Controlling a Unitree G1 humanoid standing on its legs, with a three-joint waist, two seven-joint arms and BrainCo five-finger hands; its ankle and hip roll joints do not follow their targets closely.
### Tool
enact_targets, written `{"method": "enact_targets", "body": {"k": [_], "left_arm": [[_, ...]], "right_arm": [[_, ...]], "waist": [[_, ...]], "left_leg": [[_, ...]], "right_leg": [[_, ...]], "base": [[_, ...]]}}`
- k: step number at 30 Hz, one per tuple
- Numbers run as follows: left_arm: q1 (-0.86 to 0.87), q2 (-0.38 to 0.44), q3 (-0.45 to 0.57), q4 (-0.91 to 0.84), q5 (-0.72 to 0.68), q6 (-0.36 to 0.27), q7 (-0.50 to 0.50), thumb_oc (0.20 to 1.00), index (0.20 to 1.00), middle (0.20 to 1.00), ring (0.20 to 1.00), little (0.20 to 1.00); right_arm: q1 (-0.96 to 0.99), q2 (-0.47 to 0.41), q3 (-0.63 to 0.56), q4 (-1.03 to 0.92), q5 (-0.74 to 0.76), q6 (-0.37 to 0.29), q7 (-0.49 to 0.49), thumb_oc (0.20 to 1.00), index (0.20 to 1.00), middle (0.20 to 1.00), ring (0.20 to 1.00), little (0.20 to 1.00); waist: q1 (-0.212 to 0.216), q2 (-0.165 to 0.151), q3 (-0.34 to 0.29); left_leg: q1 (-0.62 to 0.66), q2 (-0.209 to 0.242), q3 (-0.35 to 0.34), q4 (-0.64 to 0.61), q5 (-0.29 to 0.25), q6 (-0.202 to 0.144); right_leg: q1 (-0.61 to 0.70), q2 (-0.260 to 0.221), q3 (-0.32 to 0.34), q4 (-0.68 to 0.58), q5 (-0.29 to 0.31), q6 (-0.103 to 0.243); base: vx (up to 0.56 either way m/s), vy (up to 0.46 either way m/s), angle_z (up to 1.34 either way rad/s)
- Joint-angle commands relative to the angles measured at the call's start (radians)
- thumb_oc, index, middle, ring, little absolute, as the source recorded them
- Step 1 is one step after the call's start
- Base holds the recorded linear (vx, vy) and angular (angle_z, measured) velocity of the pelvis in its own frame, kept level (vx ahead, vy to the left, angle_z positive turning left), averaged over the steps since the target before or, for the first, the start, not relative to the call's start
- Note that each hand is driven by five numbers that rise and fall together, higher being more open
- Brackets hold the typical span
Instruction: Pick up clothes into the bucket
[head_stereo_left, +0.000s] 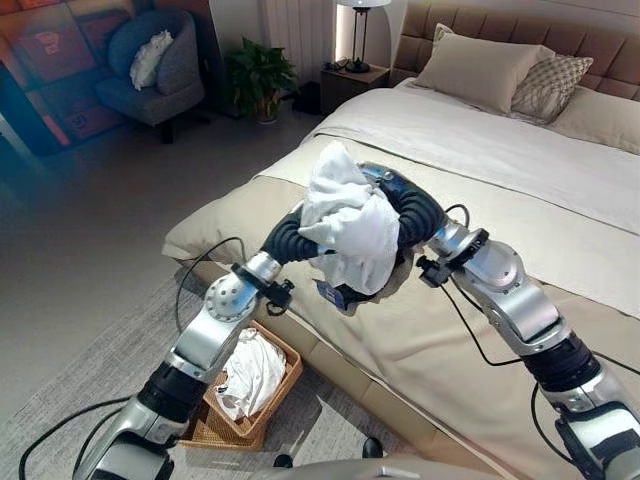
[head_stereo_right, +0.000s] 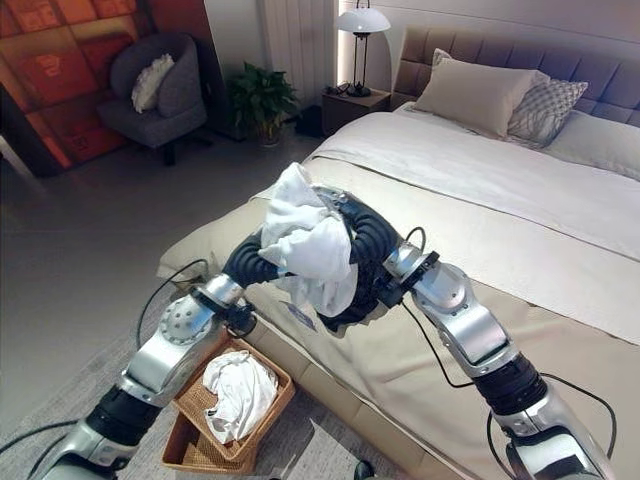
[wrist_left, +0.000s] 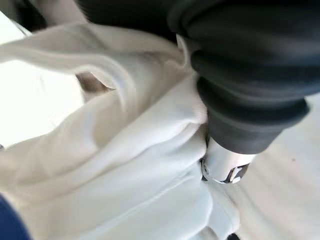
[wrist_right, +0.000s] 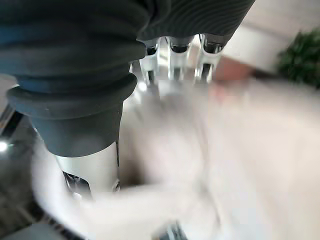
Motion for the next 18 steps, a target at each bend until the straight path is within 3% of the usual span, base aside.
{"method": "enact_targets", "body": {"k": [1, 4, 5, 6, 7, 9, 11, 14, 15, 17, 18], "left_arm": [[-0.014, 0.035, 0.101, 0.023, -0.059, -0.043, 0.053, 0.2, 0.2, 0.2, 0.2, 0.2], [0.022, 0.04, 0.148, 0.016, -0.064, -0.049, 0.059, 0.2, 0.2, 0.2, 0.2, 0.2], [-0.031, 0.035, 0.124, 0.141, 0.0, -0.035, 0.105, 0.2, 0.2, 0.2, 0.2, 0.2], [-0.077, 0.042, 0.129, 0.185, 0.016, -0.07, 0.118, 0.2, 0.2, 0.2, 0.2, 0.2], [-0.172, -0.037, 0.162, 0.147, -0.12, -0.164, 0.1, 0.2, 0.2, 0.2, 0.2, 0.2], [-0.143, -0.088, 0.192, 0.301, -0.134, -0.165, 0.158, 0.2, 0.2, 0.2, 0.2, 0.2], [0.004, -0.073, 0.348, 0.303, -0.201, -0.181, 0.105, 0.2, 0.2, 0.2, 0.2, 0.2], [0.063, -0.048, 0.446, 0.332, -0.256, -0.197, 0.059, 0.2, 0.2, 0.2, 0.2, 0.2], [0.12, -0.019, 0.558, 0.36, -0.342, -0.204, -0.005, 0.2, 0.2, 0.2, 0.2, 0.2], [0.145, 0.027, 0.666, 0.464, -0.412, -0.204, -0.063, 0.2, 0.2, 0.2, 0.2, 0.2], [0.145, 0.032, 0.669, 0.471, -0.419, -0.206, -0.071, 0.2, 0.2, 0.2, 0.2, 0.2]], "right_arm": [[0.061, -0.003, -0.095, -0.084, -0.039, -0.075, -0.018, 1.0, 1.0, 1.0, 1.0, 1.0], [0.11, -0.009, -0.138, -0.076, -0.06, -0.075, -0.023, 1.0, 1.0, 1.0, 1.0, 1.0], [0.107, 0.004, -0.12, -0.052, -0.063, -0.078, -0.023, 1.0, 1.0, 1.0, 1.0, 1.0], [0.112, -0.001, -0.12, -0.039, -0.07, -0.073, -0.032, 1.0, 1.0, 1.0, 1.0, 1.0], [0.117, 0.014, -0.116, -0.025, -0.071, -0.075, -0.053, 1.0, 1.0, 1.0, 1.0, 1.0], [0.155, 0.049, -0.133, 0.011, -0.068, -0.102, -0.087, 1.0, 1.0, 1.0, 1.0, 1.0], [0.216, 0.064, -0.212, 0.042, -0.082, -0.113, -0.091, 1.0, 1.0, 1.0, 1.0, 1.0], [0.249, 0.081, -0.254, 0.05, -0.097, -0.115, -0.081, 1.0, 1.0, 1.0, 1.0, 1.0], [0.272, 0.09, -0.284, 0.059, -0.107, -0.121, -0.069, 1.0, 1.0, 1.0, 1.0, 1.0], [0.291, 0.101, -0.312, 0.073, -0.118, -0.126, -0.074, 1.0, 1.0, 1.0, 1.0, 1.0], [0.291, 0.103, -0.31, 0.072, -0.118, -0.126, -0.074, 1.0, 1.0, 1.0, 1.0, 1.0]], "waist": [[0.021, -0.055, -0.042], [0.023, -0.053, -0.042], [0.018, -0.053, -0.042], [0.007, -0.056, -0.048], [0.0, -0.063, -0.052], [-0.003, -0.064, -0.05], [0.012, -0.067, -0.048], [0.019, -0.067, -0.052], [0.033, -0.064, -0.051], [0.041, -0.059, -0.048], [0.038, -0.061, -0.048]], "left_leg": [[-0.028, -0.045, -0.056, 0.068, -0.084, 0.027], [-0.023, -0.046, -0.058, 0.066, -0.094, 0.027], [-0.019, -0.046, -0.056, 0.065, -0.095, 0.025], [-0.015, -0.046, -0.051, 0.064, -0.096, 0.023], [-0.01, -0.045, -0.048, 0.061, -0.098, 0.022], [-0.009, -0.044, -0.047, 0.06, -0.098, 0.022], [-0.012, -0.047, -0.054, 0.059, -0.098, 0.023], [-0.014, -0.049, -0.059, 0.059, -0.1, 0.024], [-0.019, -0.053, -0.067, 0.061, -0.099, 0.025], [-0.026, -0.058, -0.072, 0.065, -0.099, 0.025], [-0.026, -0.058, -0.072, 0.066, -0.1, 0.025]], "right_leg": [[0.011, -0.093, -0.049, 0.081, -0.04, 0.077], [0.017, -0.091, -0.052, 0.082, -0.048, 0.078], [0.018, -0.09, -0.049, 0.082, -0.049, 0.079], [0.019, -0.09, -0.046, 0.082, -0.051, 0.079], [0.019, -0.089, -0.042, 0.082, -0.055, 0.08], [0.018, -0.088, -0.039, 0.083, -0.056, 0.077], [0.02, -0.091, -0.042, 0.083, -0.057, 0.075], [0.02, -0.093, -0.045, 0.083, -0.058, 0.075], [0.018, -0.095, -0.048, 0.083, -0.057, 0.076], [0.014, -0.097, -0.052, 0.085, -0.057, 0.076], [0.014, -0.097, -0.052, 0.086, -0.057, 0.076]], "base": [[0.0, 0.0, 0.0], [0.02, 0.007, 0.02], [0.06, 0.008, 0.06], [0.05, -0.004, 0.07], [0.05, -0.006, 0.02], [0.01, 0.001, -0.06], [0.0, 0.005, -0.09], [0.01, 0.013, -0.09], [0.0, 0.0, 0.0], [0.0, 0.028, 0.03], [-0.01, 0.029, 0.09]]}}
